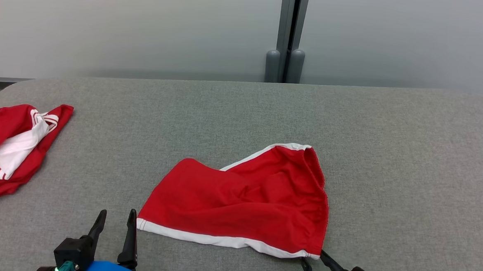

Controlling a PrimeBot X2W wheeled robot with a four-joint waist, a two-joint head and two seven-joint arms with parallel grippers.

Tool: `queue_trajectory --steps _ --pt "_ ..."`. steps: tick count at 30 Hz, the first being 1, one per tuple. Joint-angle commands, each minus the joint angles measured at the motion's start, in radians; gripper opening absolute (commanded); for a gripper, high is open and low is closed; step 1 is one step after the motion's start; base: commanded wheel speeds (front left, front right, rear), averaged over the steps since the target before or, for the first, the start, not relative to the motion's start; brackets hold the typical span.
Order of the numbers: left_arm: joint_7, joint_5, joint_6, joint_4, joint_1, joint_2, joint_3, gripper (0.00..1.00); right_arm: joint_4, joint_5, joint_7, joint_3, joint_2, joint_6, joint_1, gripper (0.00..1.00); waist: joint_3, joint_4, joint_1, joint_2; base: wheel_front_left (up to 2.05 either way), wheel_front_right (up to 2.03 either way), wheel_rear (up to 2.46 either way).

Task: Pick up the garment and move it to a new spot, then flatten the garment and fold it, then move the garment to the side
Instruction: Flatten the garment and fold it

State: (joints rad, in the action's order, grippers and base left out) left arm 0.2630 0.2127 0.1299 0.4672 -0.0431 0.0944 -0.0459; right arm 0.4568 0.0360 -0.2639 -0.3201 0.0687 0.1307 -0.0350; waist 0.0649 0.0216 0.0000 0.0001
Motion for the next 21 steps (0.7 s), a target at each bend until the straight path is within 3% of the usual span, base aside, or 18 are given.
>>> queue_trajectory --steps 1,3,6,9,11,13,14,15,17,21 --pt "0.003 0.004 0.001 -0.001 0.006 0.006 -0.001 1.00 0.003 0.014 -0.001 -0.001 0.005 0.000 -0.018 0.43 0.000 0.000 0.0000 -0.0001 0.00 0.00 0.00" --pt "0.003 0.003 0.001 -0.003 0.007 0.006 0.000 1.00 0.008 0.026 -0.001 0.007 0.005 0.000 -0.024 0.24 0.001 0.000 0.0000 -0.0001 0.00 0.00 0.00" --pt "0.003 0.004 0.001 -0.006 0.004 0.006 -0.003 1.00 0.012 0.035 -0.001 0.016 0.002 0.000 -0.028 0.04 0.003 0.001 0.0000 -0.0001 0.00 0.00 0.00" --pt "0.003 0.007 0.001 -0.006 0.002 0.007 -0.006 1.00 0.015 0.043 -0.001 0.019 -0.002 0.000 -0.033 0.05 0.005 0.001 0.0000 -0.0001 0.00 0.00 0.00" --pt "0.003 0.006 0.001 -0.004 0.002 0.008 -0.008 1.00 0.018 0.048 -0.001 0.021 -0.004 0.000 -0.035 0.16 0.004 0.000 0.0000 -0.0001 0.00 0.00 0.00" --pt "0.003 0.004 0.001 -0.002 0.003 0.008 -0.008 1.00 0.020 0.051 -0.001 0.024 -0.005 0.000 -0.036 0.42 0.003 -0.001 0.0000 -0.0001 0.00 0.00 0.00" --pt "0.003 0.004 0.001 -0.002 0.004 0.008 -0.008 1.00 0.020 0.050 -0.001 0.025 -0.005 0.000 -0.036 0.43 0.003 -0.002 0.0000 -0.0001 0.00 0.00 0.00" --pt "0.003 0.004 0.001 -0.002 0.005 0.008 -0.008 1.00 0.022 0.051 -0.001 0.026 -0.005 0.000 -0.035 0.38 0.002 -0.003 0.0000 -0.0001 0.00 0.00 0.00" --pt "0.003 0.004 0.001 -0.002 0.007 0.008 -0.009 1.00 0.024 0.054 -0.001 0.028 -0.006 0.000 -0.036 0.00 0.002 -0.004 0.0000 -0.0001 0.00 0.00 0.00" --pt "0.003 0.006 0.001 -0.001 0.007 0.009 -0.013 1.00 0.026 0.061 -0.001 0.035 -0.006 0.000 -0.034 0.00 0.002 -0.008 0.0000 -0.0001 0.00 0.00 0.00"
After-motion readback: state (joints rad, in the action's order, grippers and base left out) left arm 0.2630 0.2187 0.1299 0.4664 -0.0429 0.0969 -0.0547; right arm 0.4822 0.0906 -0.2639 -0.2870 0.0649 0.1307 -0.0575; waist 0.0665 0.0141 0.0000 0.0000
